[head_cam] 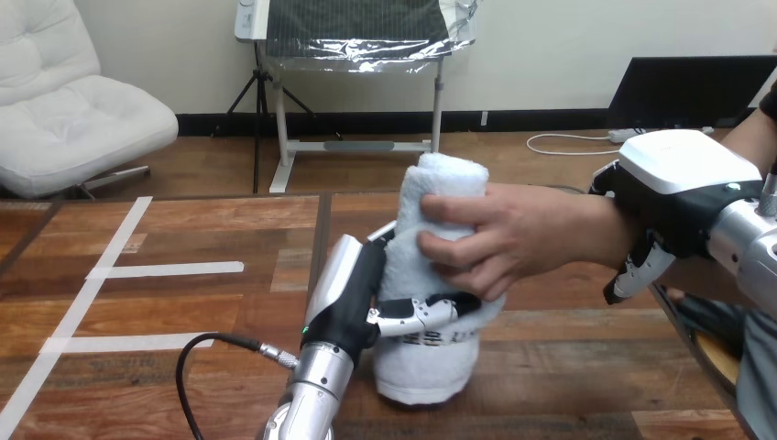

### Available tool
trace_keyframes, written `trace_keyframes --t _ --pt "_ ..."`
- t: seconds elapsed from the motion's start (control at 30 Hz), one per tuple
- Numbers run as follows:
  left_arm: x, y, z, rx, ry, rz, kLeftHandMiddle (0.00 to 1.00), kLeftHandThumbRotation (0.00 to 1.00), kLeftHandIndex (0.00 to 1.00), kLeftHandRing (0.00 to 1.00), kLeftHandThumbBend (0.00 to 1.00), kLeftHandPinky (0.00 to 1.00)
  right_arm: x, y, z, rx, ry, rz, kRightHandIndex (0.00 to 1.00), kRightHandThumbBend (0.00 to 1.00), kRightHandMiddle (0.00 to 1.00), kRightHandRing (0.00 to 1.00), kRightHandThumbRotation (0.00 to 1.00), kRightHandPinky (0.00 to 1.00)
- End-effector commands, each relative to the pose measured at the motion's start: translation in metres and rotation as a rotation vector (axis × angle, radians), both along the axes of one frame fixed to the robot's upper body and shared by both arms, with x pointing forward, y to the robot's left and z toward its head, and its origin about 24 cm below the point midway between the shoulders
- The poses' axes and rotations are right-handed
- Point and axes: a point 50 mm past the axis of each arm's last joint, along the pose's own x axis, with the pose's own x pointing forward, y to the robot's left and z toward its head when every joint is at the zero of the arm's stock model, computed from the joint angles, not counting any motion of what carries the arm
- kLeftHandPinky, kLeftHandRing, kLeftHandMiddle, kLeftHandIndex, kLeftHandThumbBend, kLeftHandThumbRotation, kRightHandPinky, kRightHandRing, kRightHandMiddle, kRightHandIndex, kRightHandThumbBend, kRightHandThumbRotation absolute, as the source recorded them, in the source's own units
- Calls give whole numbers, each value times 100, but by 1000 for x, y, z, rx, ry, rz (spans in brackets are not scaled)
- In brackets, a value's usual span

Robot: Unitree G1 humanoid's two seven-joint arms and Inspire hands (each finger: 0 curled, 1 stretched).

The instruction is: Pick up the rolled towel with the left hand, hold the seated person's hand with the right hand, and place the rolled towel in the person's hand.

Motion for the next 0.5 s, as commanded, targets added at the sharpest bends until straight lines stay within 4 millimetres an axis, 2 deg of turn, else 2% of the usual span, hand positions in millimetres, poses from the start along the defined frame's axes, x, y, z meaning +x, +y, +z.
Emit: trace_keyframes --t 0.0,0.47 --pt "9 -22 27 42 -104 -118 100 60 100 99 99 99 7 -1 17 -21 -66 2 92 86 98 95 10 87" --pt "9 -18 25 104 -95 -148 100 72 100 100 100 100 8 -2 16 -20 -65 11 94 86 100 99 10 90"
